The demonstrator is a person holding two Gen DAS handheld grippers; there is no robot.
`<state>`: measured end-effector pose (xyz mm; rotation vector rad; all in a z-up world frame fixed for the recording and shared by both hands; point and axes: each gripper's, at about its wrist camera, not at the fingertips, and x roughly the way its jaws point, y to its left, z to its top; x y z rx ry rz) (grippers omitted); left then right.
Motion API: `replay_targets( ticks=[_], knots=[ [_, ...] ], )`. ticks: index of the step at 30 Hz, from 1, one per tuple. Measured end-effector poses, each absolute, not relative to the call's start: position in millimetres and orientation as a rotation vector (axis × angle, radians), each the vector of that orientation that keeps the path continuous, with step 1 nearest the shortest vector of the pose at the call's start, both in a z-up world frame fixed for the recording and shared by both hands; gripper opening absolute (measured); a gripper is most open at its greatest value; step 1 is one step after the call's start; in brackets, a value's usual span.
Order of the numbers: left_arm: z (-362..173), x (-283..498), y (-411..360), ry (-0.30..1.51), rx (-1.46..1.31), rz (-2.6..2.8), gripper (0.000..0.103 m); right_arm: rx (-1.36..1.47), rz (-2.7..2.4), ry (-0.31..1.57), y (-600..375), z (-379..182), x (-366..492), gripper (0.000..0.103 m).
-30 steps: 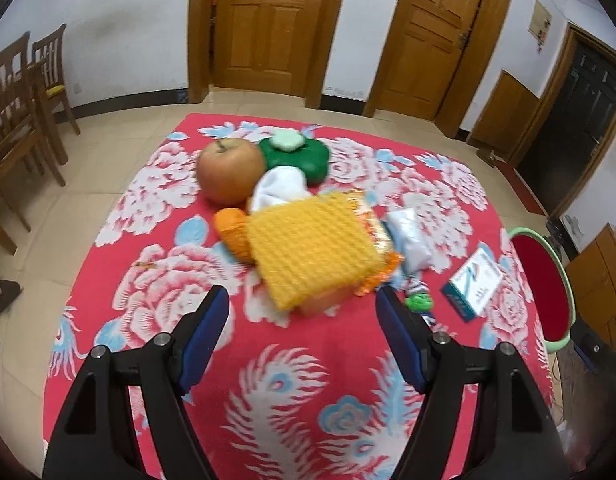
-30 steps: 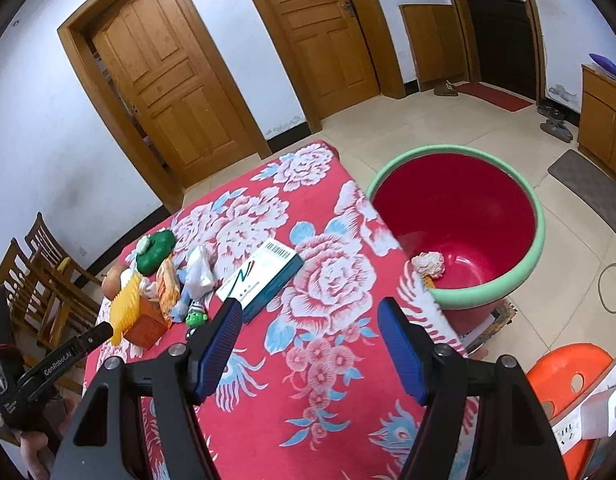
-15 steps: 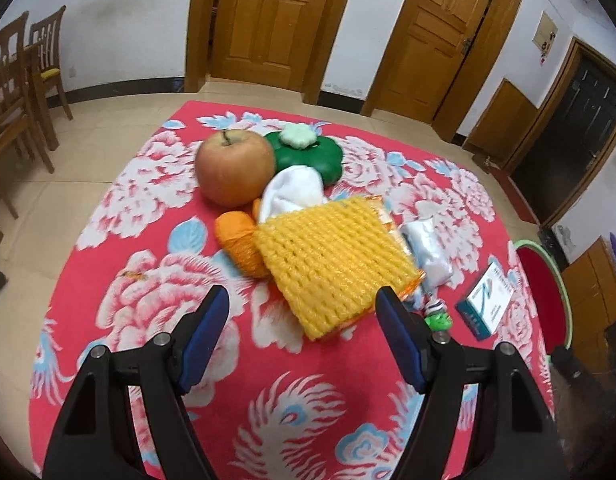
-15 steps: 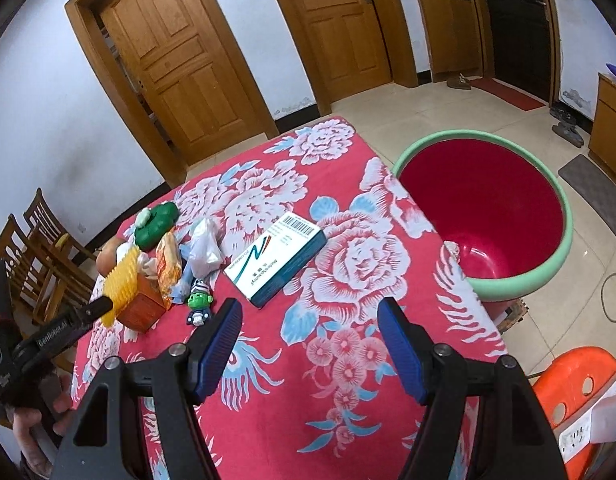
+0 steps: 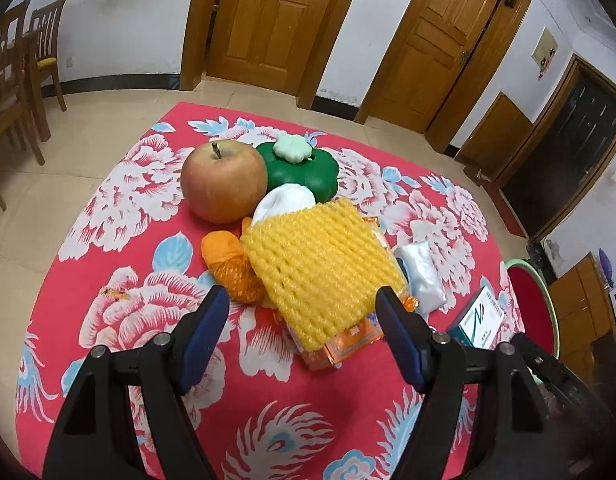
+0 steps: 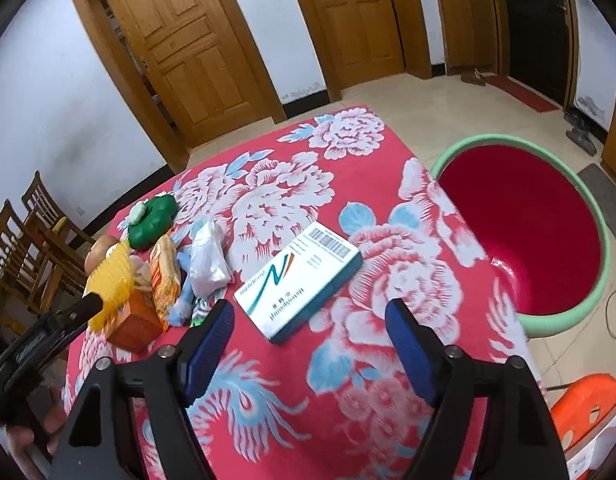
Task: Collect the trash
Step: 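Grasp the yellow foam net with the left gripper while the right gripper grasps the medicine box, then carry the foam net and medicine box over the red bin and open both grippers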
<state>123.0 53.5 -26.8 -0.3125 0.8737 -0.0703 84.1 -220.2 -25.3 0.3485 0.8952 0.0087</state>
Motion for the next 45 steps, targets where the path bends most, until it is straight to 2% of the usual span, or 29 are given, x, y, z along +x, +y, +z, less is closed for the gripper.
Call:
replay_targets(
  ticks=[4,8,9,11,14,17,21,27,45],
  knots=[
    [-31,129,59,0.886,-0.346,-0.062,0.075,0.358,-0.016,0.921,-211,-34,101,0.084],
    [-37,133,67,0.897,-0.409,-0.093,0.065,0.346,-0.046,0.956,-206,-44,112,0.084],
    [-38,134,67,0.895,-0.415,-0.097,0.062,0.347,-0.051,0.962,-206,-46,115,0.084],
    [-37,134,68,0.880,-0.429,-0.123,0.046,0.351,-0.056,0.971,-204,-49,120,0.084],
    [-34,133,66,0.866,-0.432,-0.162,0.030,0.370,-0.052,0.984,-202,-55,125,0.084],
    [-33,130,63,0.853,-0.438,-0.207,0.023,0.347,-0.060,0.980,-196,-57,132,0.086],
    [-30,126,59,0.835,-0.426,-0.232,0.021,0.294,-0.083,0.976,-188,-59,136,0.087],
    [-20,117,55,0.812,-0.412,-0.259,0.020,0.251,-0.063,0.965,-183,-58,136,0.072],
    [5,96,4,0.792,-0.343,-0.369,0.019,0.345,-0.063,0.853,-246,-32,89,0.069]
  ],
)
